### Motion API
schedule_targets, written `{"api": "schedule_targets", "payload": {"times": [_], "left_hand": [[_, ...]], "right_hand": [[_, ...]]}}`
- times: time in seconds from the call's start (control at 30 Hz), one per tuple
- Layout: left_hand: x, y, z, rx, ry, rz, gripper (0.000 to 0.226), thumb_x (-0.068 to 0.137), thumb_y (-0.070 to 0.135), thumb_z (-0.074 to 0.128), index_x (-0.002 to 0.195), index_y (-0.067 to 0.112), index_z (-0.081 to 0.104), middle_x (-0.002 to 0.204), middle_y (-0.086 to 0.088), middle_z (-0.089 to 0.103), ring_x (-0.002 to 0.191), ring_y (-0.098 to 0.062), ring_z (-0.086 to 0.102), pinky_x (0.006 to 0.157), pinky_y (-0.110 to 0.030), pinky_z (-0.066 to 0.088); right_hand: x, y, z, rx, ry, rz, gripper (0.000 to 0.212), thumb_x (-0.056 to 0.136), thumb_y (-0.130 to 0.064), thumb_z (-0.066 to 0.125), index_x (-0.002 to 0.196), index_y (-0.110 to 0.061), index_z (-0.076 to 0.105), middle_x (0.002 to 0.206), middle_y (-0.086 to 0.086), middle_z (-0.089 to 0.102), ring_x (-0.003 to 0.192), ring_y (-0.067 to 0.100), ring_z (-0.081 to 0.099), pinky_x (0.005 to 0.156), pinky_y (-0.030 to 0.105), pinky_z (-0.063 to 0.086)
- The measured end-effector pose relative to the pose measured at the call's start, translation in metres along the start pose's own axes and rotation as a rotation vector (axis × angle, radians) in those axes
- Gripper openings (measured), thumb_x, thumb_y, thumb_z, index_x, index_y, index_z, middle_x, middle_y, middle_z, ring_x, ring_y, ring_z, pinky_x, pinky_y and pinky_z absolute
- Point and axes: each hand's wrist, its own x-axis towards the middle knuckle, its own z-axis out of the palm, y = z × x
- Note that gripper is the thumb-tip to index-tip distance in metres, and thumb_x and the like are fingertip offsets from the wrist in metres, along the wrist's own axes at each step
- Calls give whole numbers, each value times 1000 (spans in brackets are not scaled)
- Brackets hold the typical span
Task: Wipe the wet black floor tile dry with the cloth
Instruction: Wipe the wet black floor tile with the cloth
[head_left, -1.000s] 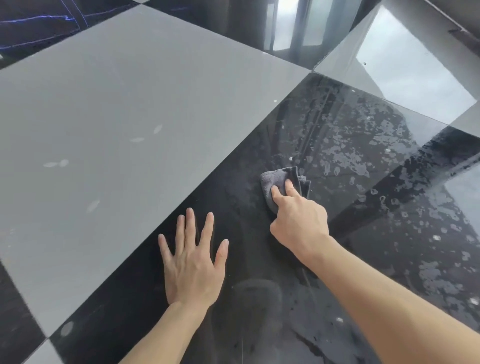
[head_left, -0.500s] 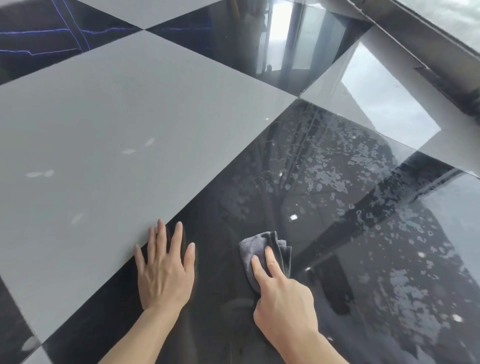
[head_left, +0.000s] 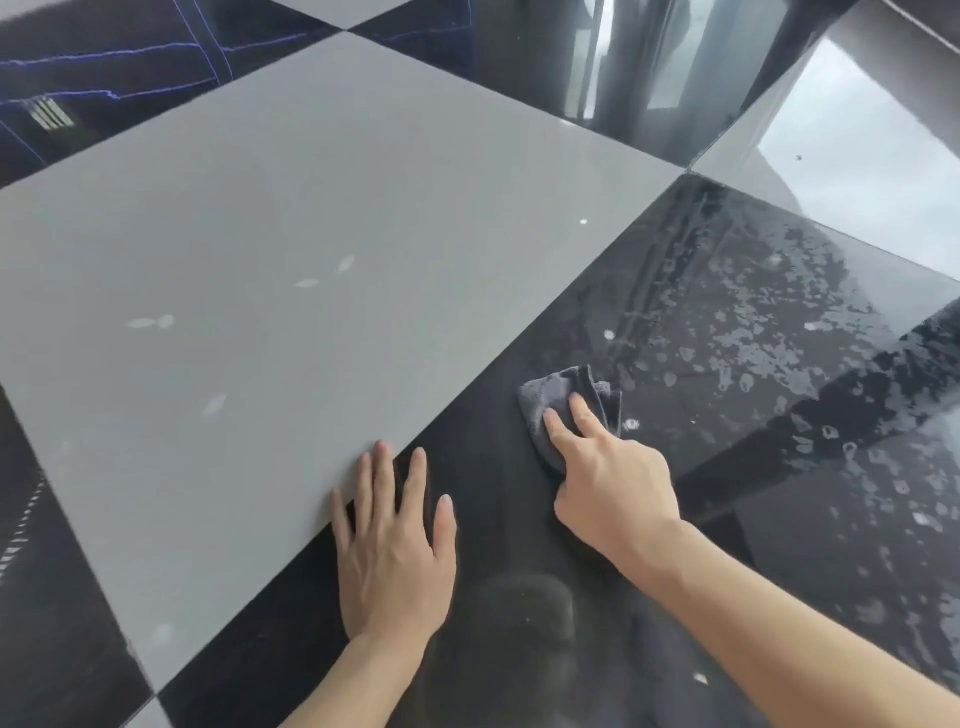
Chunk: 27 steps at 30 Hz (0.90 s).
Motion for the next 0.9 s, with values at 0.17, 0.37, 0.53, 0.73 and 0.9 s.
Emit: {"api": "schedule_targets", "payload": {"times": [0.17, 0.37, 0.53, 0.73, 0.9], "left_hand": [[1, 0, 6, -5, 13, 5, 60, 94, 48, 11, 145, 23, 28, 156, -7, 16, 144, -19, 6, 117, -44, 10], [0, 1, 6, -35, 5, 1, 59, 94, 48, 13, 145, 24, 28, 156, -6, 16, 144, -19, 7, 116, -45, 14], [-1, 0, 4, -42, 14, 2, 58, 93, 47, 14, 145, 24, 30, 155, -6, 18, 144, -19, 9, 116, -45, 14], [-1, 2, -8, -93, 29, 15, 49, 97, 41, 28, 141, 21, 39, 152, -6, 29, 143, -22, 17, 114, -44, 19], [-25, -11, -24, -95, 61, 129, 29, 86, 16, 61, 115, 9, 64, 126, -11, 60, 113, -29, 56, 84, -44, 48]], "right_hand": [[39, -5, -13, -26, 27, -26, 60, 79, -19, 52, 136, -27, 35, 150, -2, 27, 94, 29, 62, 57, 28, 35], [72, -19, -31, -76, -10, -52, 52, 79, -18, 51, 130, -19, 43, 134, 6, 44, 96, 31, 59, 61, 32, 35], [46, -17, -24, -52, -33, -103, 57, 78, -17, 51, 133, -24, 37, 148, 1, 31, 93, 31, 61, 60, 31, 37], [-18, -25, -6, -38, -42, -141, 64, 79, -21, 52, 139, -26, 29, 154, -2, 19, 90, 28, 62, 54, 28, 30], [-70, -31, 9, -11, -146, -137, 76, 80, -17, 47, 147, -27, 13, 157, -4, 2, 67, 23, 48, 54, 27, 29]]}}
